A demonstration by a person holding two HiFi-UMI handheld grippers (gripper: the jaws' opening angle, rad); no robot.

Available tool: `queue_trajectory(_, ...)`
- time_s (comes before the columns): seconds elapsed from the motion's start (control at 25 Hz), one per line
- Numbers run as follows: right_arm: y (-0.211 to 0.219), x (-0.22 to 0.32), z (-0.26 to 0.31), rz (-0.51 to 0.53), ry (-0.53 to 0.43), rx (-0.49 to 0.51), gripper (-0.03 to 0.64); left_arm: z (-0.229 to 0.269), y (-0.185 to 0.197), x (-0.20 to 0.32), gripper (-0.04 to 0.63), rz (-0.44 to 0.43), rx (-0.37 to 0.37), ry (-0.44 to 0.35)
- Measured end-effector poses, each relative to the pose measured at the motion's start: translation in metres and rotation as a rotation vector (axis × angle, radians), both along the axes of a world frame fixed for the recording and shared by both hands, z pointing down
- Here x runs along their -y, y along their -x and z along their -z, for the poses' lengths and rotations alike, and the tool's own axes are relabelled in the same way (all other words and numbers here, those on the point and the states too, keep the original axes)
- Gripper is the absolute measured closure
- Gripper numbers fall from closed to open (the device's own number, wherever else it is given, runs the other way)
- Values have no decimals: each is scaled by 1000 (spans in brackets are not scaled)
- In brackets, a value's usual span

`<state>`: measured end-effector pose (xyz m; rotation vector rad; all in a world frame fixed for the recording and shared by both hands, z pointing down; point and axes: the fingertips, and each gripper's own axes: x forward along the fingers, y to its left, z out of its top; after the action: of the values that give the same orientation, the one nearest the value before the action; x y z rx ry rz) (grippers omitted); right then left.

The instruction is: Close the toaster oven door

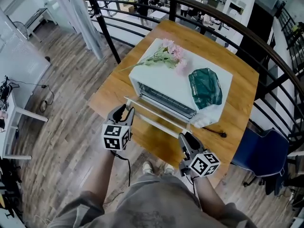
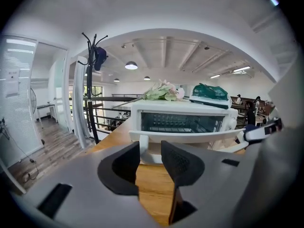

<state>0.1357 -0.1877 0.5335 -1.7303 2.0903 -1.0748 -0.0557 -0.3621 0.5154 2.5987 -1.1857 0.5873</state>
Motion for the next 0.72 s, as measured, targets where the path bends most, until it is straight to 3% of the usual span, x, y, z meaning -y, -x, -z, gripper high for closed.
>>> queue_trajectory(0.12,-14,12,10,-69,-9,79,463,12,-12,13,440,5,-22,-18)
queue_trajectory(0.52,-55,45,28,-274,-28,205,462,32,-50,51,442,24,-52,-54)
queue_trajectory(0.72,-59,49,30,-274,7,181,462,33,-54,57,442,24,-42,-45)
